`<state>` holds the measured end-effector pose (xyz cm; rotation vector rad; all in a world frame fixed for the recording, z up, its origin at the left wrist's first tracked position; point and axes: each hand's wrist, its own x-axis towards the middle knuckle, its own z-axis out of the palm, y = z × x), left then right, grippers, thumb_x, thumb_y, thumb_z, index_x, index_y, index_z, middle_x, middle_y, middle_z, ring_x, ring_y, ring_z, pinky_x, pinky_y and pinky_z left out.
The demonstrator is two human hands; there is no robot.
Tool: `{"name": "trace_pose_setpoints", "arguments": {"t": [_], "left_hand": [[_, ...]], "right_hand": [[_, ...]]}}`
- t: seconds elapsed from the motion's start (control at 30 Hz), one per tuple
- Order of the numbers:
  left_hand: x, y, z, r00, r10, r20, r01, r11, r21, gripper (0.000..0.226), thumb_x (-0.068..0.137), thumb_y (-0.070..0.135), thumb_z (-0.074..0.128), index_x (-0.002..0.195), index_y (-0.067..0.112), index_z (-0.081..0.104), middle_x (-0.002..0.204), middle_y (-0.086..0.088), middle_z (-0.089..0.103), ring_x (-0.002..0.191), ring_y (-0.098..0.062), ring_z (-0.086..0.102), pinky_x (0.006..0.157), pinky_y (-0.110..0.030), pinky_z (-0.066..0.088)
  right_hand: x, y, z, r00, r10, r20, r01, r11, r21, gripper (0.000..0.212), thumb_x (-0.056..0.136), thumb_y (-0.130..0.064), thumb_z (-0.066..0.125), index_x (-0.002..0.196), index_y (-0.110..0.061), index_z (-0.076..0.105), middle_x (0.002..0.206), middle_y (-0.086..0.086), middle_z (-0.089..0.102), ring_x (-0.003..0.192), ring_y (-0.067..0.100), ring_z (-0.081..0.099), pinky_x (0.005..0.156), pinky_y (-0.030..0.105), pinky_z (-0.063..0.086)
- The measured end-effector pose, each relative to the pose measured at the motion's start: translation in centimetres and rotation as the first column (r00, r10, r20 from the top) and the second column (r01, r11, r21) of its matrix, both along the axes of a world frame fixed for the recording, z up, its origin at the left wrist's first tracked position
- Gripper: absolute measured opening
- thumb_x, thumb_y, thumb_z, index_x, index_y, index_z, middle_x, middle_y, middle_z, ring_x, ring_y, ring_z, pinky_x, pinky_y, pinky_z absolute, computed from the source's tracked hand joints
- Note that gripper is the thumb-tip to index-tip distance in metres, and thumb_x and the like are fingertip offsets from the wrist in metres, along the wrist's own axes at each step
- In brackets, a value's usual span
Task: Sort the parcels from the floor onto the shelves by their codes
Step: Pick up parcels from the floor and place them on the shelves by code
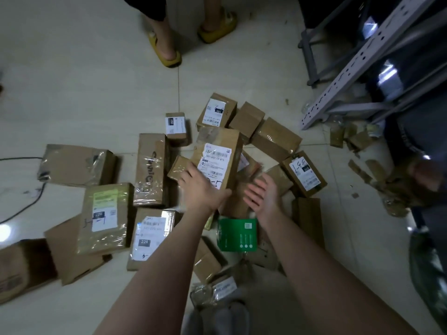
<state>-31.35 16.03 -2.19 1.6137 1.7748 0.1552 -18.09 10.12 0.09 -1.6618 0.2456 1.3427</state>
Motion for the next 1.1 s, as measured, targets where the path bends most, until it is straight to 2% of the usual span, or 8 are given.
{"name": "trace_pose_setpoints", "arguments": {"t": [0.1, 0.23, 0.3, 0.4, 0.57, 0.83, 1.0, 1.1], "left_hand": [[1.5, -1.5, 8.3, 0.992, -0.024, 0.125, 0.018, 0.999, 0.051, 0.127, 0.052, 0.048, 0.086, 0.149, 0.006, 0.015, 0.140, -0.016, 0.037, 0.132, -0.034, 0.031, 0.112, -0.046, 0.029], [2.3, -3.4, 20.1, 0.971, -0.045, 0.235, 0.022, 0.995, 0.100, 0.124, 0.046, 0.055, 0.079, 0.147, 0.012, 0.020, 0.136, -0.009, 0.040, 0.129, -0.029, 0.034, 0.106, -0.050, 0.040], [2.2, -4.3, 25.7, 0.954, -0.082, 0.289, 0.047, 0.991, 0.126, 0.121, 0.045, 0.059, 0.073, 0.146, 0.014, 0.023, 0.133, -0.006, 0.042, 0.127, -0.025, 0.035, 0.103, -0.049, 0.043], [1.7, -5.9, 33.6, 0.928, -0.153, 0.339, 0.103, 0.981, 0.163, 0.121, 0.046, 0.062, 0.074, 0.145, 0.012, 0.027, 0.130, -0.004, 0.045, 0.126, -0.025, 0.038, 0.103, -0.048, 0.043], [0.1, -9.3, 44.1, 0.885, -0.271, 0.378, 0.201, 0.956, 0.214, 0.131, 0.047, 0.059, 0.075, 0.151, 0.007, 0.015, 0.137, -0.006, 0.040, 0.131, -0.026, 0.033, 0.110, -0.047, 0.036], [-2.1, -17.2, 54.3, 0.779, -0.422, 0.464, 0.325, 0.904, 0.277, 0.125, 0.050, 0.055, 0.080, 0.150, 0.010, 0.020, 0.136, 0.005, 0.035, 0.132, -0.012, 0.028, 0.109, -0.027, 0.029], [-2.2, -20.3, 57.3, 0.718, -0.512, 0.471, 0.396, 0.857, 0.329, 0.115, 0.050, 0.052, 0.080, 0.144, 0.010, 0.028, 0.133, -0.003, 0.039, 0.128, -0.021, 0.035, 0.108, -0.045, 0.038], [-2.4, -21.1, 59.0, 0.688, -0.560, 0.461, 0.433, 0.827, 0.359, 0.115, 0.052, 0.053, 0.079, 0.145, 0.011, 0.028, 0.135, -0.004, 0.038, 0.130, -0.020, 0.033, 0.108, -0.045, 0.038]], "right_hand": [[-0.5, -0.5, 7.7, 0.998, 0.051, 0.049, -0.053, 0.998, 0.045, 0.050, 0.095, -0.044, 0.058, 0.138, -0.019, 0.053, 0.128, 0.005, 0.061, 0.117, 0.023, 0.057, 0.095, 0.038, 0.047], [-0.4, -1.9, 19.2, 0.993, 0.045, 0.112, -0.057, 0.992, 0.109, 0.032, 0.087, -0.037, 0.070, 0.117, -0.034, 0.062, 0.113, -0.003, 0.067, 0.108, 0.016, 0.060, 0.079, 0.036, 0.049], [-0.4, -3.3, 24.4, 0.989, 0.035, 0.145, -0.058, 0.987, 0.152, 0.031, 0.084, -0.033, 0.072, 0.113, -0.037, 0.064, 0.111, -0.005, 0.071, 0.107, 0.018, 0.064, 0.082, 0.040, 0.051], [-0.9, -5.4, 31.9, 0.979, 0.010, 0.204, -0.060, 0.969, 0.238, 0.046, 0.080, -0.027, 0.074, 0.124, -0.029, 0.063, 0.111, -0.003, 0.074, 0.105, 0.022, 0.069, 0.074, 0.035, 0.056], [-3.0, -9.5, 43.1, 0.950, -0.108, 0.292, 0.002, 0.941, 0.339, 0.031, 0.080, -0.014, 0.070, 0.111, -0.018, 0.069, 0.103, 0.004, 0.076, 0.090, 0.019, 0.073, 0.066, 0.028, 0.055], [-7.0, -18.8, 52.5, 0.884, -0.383, 0.266, 0.238, 0.861, 0.450, 0.029, 0.089, -0.003, 0.061, 0.113, -0.018, 0.069, 0.102, 0.002, 0.076, 0.091, 0.020, 0.070, 0.074, 0.034, 0.052], [-7.9, -23.0, 55.6, 0.835, -0.489, 0.252, 0.323, 0.806, 0.496, 0.034, 0.088, -0.001, 0.062, 0.117, -0.018, 0.066, 0.097, 0.000, 0.076, 0.085, 0.018, 0.070, 0.064, 0.026, 0.053], [-8.1, -24.2, 57.4, 0.814, -0.514, 0.272, 0.319, 0.786, 0.530, 0.036, 0.087, 0.001, 0.063, 0.116, -0.019, 0.065, 0.099, 0.001, 0.076, 0.082, 0.015, 0.071, 0.059, 0.022, 0.054]]}}
